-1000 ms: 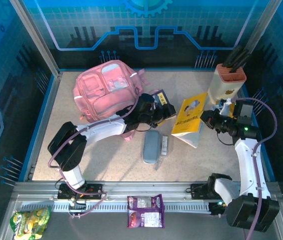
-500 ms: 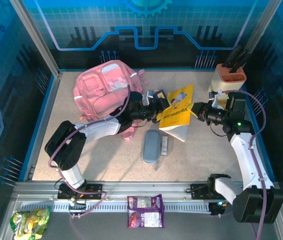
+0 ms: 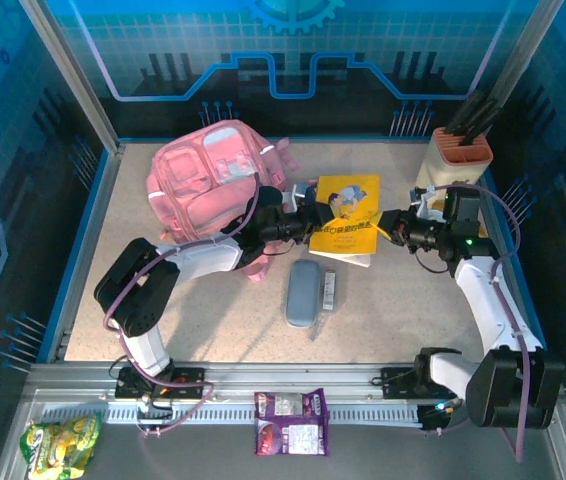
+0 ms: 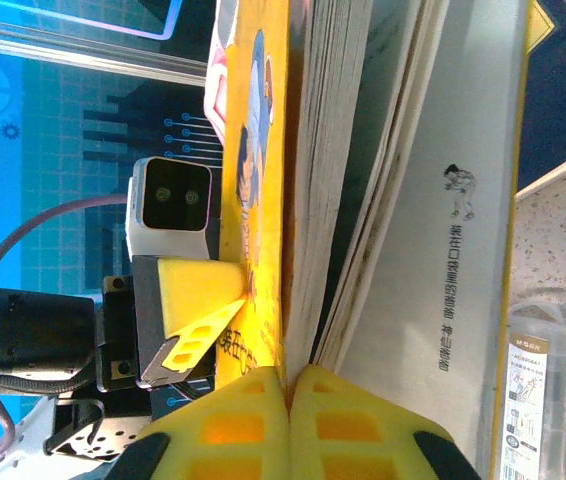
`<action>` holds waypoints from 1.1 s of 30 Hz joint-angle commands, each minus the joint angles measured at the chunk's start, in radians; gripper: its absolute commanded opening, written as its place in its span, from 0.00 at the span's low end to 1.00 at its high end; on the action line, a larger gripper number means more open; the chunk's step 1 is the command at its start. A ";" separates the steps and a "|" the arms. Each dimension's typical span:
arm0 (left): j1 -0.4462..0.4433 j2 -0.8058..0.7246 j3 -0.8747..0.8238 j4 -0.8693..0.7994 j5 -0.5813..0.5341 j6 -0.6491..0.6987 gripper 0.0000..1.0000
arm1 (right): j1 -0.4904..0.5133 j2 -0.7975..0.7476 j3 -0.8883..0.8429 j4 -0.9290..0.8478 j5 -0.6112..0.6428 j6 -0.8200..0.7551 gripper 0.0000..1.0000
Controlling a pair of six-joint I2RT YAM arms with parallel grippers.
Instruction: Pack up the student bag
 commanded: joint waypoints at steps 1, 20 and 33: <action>-0.003 -0.039 0.015 0.040 0.034 0.004 0.31 | 0.005 0.011 0.010 0.018 -0.022 -0.050 0.00; -0.009 -0.089 0.062 0.039 -0.001 0.011 0.00 | 0.044 0.110 -0.037 0.096 -0.151 -0.019 0.94; -0.009 -0.137 0.073 -0.163 -0.086 0.146 0.01 | 0.058 0.086 -0.099 0.389 -0.206 0.190 0.29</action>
